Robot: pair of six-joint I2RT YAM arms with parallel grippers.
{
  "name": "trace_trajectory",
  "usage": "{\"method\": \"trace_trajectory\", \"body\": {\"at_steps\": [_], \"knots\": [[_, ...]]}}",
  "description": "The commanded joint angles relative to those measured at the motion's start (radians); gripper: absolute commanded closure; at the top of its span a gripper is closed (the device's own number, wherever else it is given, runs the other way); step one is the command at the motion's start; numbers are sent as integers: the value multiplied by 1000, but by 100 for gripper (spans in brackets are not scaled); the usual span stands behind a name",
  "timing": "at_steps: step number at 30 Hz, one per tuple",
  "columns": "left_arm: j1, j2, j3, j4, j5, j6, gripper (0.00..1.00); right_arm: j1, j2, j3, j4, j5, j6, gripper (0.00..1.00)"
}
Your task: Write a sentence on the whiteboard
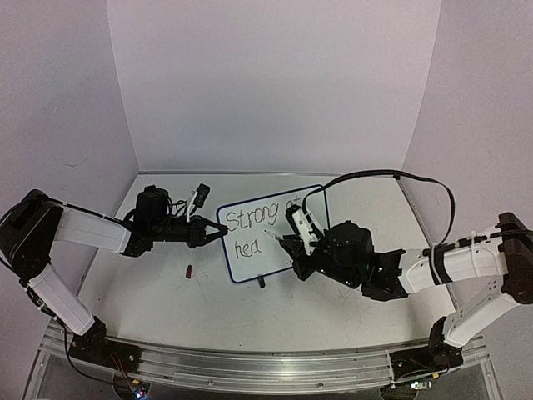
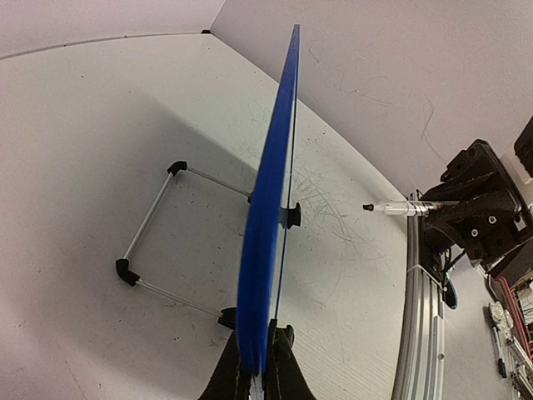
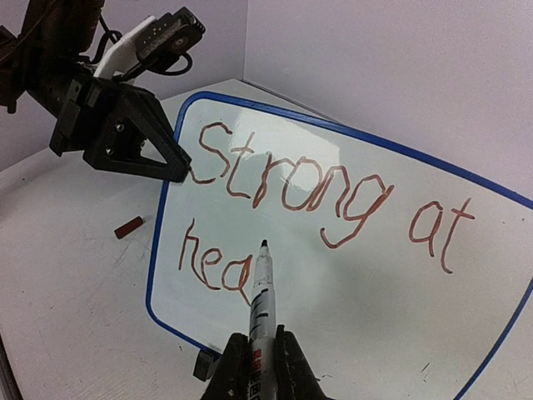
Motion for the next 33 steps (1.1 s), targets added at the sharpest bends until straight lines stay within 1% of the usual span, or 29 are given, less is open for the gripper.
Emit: {"method": "trace_trajectory", "body": {"at_steps": [1,21,33], "knots": [[7,-15,7,-74,-101,48,100,-5,32,49,4,8,-10,100],[7,-23,-2,-76,-122,48,100,-2,112,99,-13,-34,-9,100],[6,-22,2,-76,-129,48,100,-3,99,82,-4,-31,-10,100]]}}
